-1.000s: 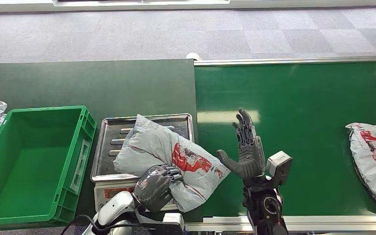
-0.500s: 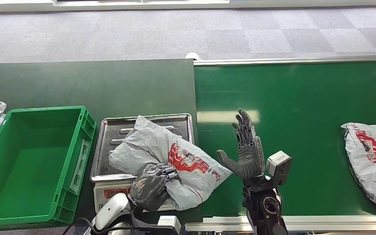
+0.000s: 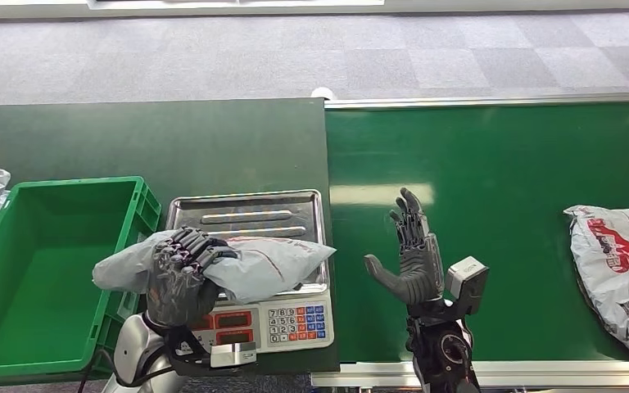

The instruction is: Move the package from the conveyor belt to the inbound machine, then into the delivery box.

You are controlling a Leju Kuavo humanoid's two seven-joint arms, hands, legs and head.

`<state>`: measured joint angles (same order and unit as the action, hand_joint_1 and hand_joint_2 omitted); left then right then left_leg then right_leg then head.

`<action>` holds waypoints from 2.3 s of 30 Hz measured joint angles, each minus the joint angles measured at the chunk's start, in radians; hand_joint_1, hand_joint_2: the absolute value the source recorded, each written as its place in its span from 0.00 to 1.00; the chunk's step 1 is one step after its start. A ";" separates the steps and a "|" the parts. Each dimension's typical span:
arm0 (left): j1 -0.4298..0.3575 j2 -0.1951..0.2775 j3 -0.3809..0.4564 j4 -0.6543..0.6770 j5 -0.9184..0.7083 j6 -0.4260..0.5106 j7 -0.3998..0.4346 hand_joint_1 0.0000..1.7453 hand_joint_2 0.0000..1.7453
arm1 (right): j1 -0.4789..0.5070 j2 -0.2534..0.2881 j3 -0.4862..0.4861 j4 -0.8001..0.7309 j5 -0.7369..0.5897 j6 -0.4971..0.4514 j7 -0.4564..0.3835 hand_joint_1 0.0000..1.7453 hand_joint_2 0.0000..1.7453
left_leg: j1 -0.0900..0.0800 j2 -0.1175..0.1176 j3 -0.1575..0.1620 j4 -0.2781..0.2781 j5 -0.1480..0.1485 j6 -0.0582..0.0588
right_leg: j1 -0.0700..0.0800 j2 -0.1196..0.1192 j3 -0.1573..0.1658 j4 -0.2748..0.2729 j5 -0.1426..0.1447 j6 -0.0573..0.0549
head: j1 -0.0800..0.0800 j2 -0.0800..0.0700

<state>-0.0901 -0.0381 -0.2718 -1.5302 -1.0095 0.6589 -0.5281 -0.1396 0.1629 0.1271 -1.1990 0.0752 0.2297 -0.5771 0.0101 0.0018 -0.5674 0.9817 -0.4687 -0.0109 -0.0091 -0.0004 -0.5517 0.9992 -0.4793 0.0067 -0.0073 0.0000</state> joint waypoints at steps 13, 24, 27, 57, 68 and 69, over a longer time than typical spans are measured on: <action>-0.015 -0.129 0.269 -0.234 -0.032 0.024 -0.163 1.00 1.00 | 0.001 0.001 0.011 0.000 -0.024 -0.025 -0.008 0.00 1.00 | 0.000 0.000 -0.001 0.000 0.000 0.000 | 0.000 0.000 -0.001 0.000 0.000 0.000 | 0.000 0.000; -0.058 -0.185 0.519 -0.408 -0.026 0.024 -0.164 1.00 1.00 | 0.017 -0.001 0.027 0.000 -0.037 -0.042 -0.016 0.00 1.00 | 0.000 0.000 -0.002 0.000 0.000 0.000 | 0.000 0.000 -0.001 0.000 0.000 0.000 | 0.000 0.000; -0.066 -0.187 0.552 -0.424 -0.005 0.024 -0.164 1.00 1.00 | 0.017 -0.001 0.031 0.000 -0.041 -0.045 -0.016 0.00 1.00 | 0.000 0.000 -0.002 0.000 0.000 0.000 | 0.000 0.000 -0.001 0.000 0.000 0.000 | 0.000 0.000; -0.229 -0.201 1.093 0.056 -0.223 0.024 0.001 1.00 0.00 | 0.052 -0.014 0.038 -0.051 -0.030 -0.067 0.011 0.00 1.00 | 0.000 0.001 -0.003 0.000 0.000 0.000 | 0.000 0.000 -0.003 0.000 0.000 0.000 | 0.000 0.000; -0.234 -0.180 1.108 0.109 -0.234 0.024 0.020 1.00 0.00 | 0.053 -0.014 0.032 -0.052 -0.029 -0.064 0.013 0.00 1.00 | 0.000 0.001 -0.003 0.000 0.000 0.000 | 0.000 0.000 -0.003 0.000 0.000 0.000 | 0.000 0.000; -0.235 -0.179 1.109 0.111 -0.235 0.024 0.020 1.00 0.00 | 0.053 -0.014 0.032 -0.052 -0.029 -0.064 0.013 0.00 1.00 | 0.000 0.001 -0.002 0.000 0.000 0.000 | 0.000 0.000 -0.003 0.000 0.000 0.000 | 0.000 0.000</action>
<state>-0.3254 -0.2175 0.8372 -1.4195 -1.2441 0.6828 -0.5081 -0.0871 0.1488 0.1588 -1.2509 0.0458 0.1656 -0.5642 0.0104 0.0023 -0.5699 0.9816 -0.4685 -0.0111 -0.0088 -0.0001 -0.5549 0.9995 -0.4793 0.0065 -0.0074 0.0000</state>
